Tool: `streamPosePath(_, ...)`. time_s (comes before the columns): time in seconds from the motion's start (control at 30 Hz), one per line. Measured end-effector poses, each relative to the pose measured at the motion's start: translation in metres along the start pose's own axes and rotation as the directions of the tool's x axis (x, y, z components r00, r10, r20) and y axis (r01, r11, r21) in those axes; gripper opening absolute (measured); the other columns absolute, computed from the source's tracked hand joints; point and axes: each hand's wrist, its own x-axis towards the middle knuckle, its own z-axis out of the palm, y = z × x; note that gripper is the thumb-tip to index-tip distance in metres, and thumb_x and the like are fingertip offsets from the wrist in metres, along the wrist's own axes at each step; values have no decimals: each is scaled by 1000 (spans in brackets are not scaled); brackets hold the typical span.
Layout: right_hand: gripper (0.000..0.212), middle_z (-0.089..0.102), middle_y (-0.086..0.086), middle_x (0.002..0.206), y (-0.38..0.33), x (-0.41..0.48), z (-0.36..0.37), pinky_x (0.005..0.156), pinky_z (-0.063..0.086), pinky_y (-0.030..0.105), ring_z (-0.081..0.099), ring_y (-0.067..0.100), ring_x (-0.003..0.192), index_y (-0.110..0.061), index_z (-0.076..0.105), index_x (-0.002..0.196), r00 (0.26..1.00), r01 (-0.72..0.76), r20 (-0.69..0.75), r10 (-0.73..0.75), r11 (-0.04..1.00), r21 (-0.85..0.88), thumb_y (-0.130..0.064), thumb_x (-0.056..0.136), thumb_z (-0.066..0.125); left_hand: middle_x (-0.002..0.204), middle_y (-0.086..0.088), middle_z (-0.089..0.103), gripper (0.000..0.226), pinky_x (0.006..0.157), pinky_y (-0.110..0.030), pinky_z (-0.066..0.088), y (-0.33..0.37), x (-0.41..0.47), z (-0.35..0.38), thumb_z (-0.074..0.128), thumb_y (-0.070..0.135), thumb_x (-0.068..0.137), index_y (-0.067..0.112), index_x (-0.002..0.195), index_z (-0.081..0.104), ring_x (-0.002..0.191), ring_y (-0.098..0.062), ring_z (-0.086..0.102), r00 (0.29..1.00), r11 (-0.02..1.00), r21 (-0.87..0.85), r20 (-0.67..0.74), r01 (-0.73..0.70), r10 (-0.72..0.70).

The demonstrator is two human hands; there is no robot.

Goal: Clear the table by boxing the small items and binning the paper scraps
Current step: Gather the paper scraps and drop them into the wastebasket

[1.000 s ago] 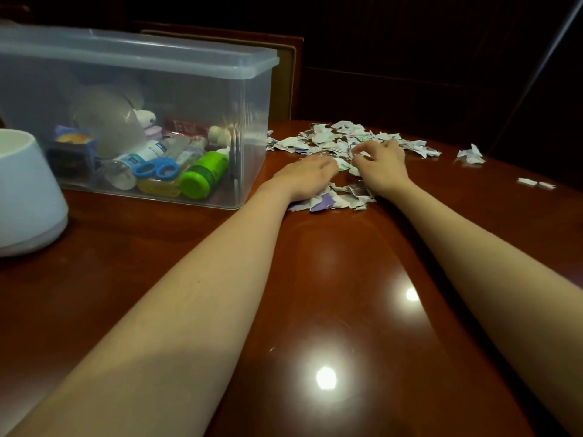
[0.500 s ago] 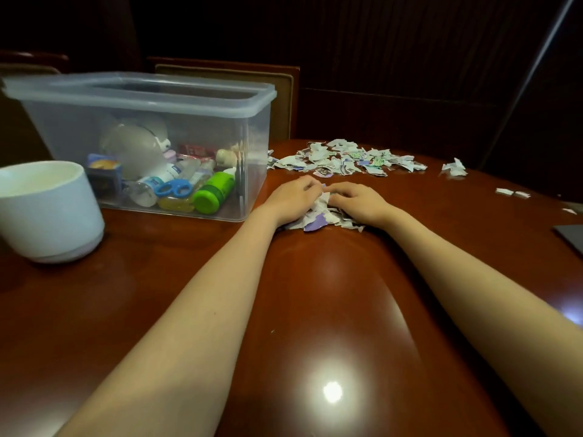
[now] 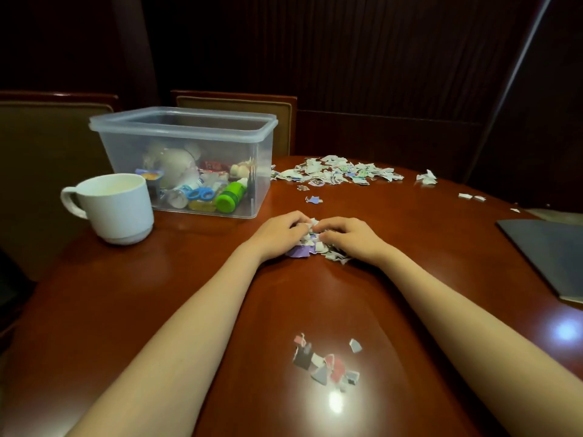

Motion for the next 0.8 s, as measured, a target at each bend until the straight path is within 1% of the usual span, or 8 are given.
streamPosePath(0.1,23,63,-3,109,-8,-20,3,60,36,15,49,1,63,-20,66,110,1000,-2,7,2,999,38,-17,93,51,109,4,61,23,79,-27,42,5,-25,-1,41,29,99,24,112,59,98,-13,55,1000,999,-43,5,-4,5)
streamPosePath(0.27,20,62,-2,117,-22,-58,6,70,41,21,55,9,75,-20,67,107,999,8,45,-10,998,60,-18,93,53,109,3,62,20,85,-33,46,12,-65,0,41,29,99,27,108,58,101,-17,57,1000,997,-68,21,-21,23)
streamPosePath(0.33,19,61,-1,120,-27,-72,8,79,44,28,59,15,86,-21,67,105,998,8,54,-11,998,60,-18,93,53,109,4,62,23,84,-31,44,13,-80,2,39,29,99,25,112,58,101,-16,57,999,998,-58,35,-34,36)
streamPosePath(0.4,20,59,-3,124,-33,-85,9,83,41,27,57,13,93,-21,67,106,998,21,65,-25,998,59,-18,93,52,107,5,61,24,79,-29,42,14,-92,3,38,29,100,24,113,57,97,-15,56,998,998,-53,52,-42,44)
streamPosePath(0.47,21,57,-5,125,-37,-95,10,86,38,23,54,7,97,-22,67,108,997,29,73,-32,999,44,-20,94,52,109,5,61,23,83,-30,42,16,-101,2,37,28,100,26,111,57,100,-15,56,998,996,-80,49,-43,47)
streamPosePath(0.6,24,55,-7,129,-49,-115,12,100,36,26,50,8,115,-24,64,114,994,38,100,-43,998,52,-26,93,53,113,7,58,21,91,-29,41,21,-114,4,35,25,100,31,103,55,106,-12,53,998,987,-154,42,-36,42)
streamPosePath(0.67,35,48,-9,135,-55,-126,14,101,31,23,43,3,118,-26,56,124,987,46,152,-56,996,71,-32,90,58,113,6,58,23,93,-32,41,22,-119,6,32,25,100,31,103,54,107,-12,53,997,983,-178,49,-46,56)
streamPosePath(0.8,92,17,-9,153,-61,-147,11,114,16,27,15,7,141,-32,20,146,937,74,331,-109,991,116,-39,72,76,116,7,55,25,98,-32,40,25,-124,9,29,25,101,29,109,52,112,-10,50,996,981,-184,47,-66,76)
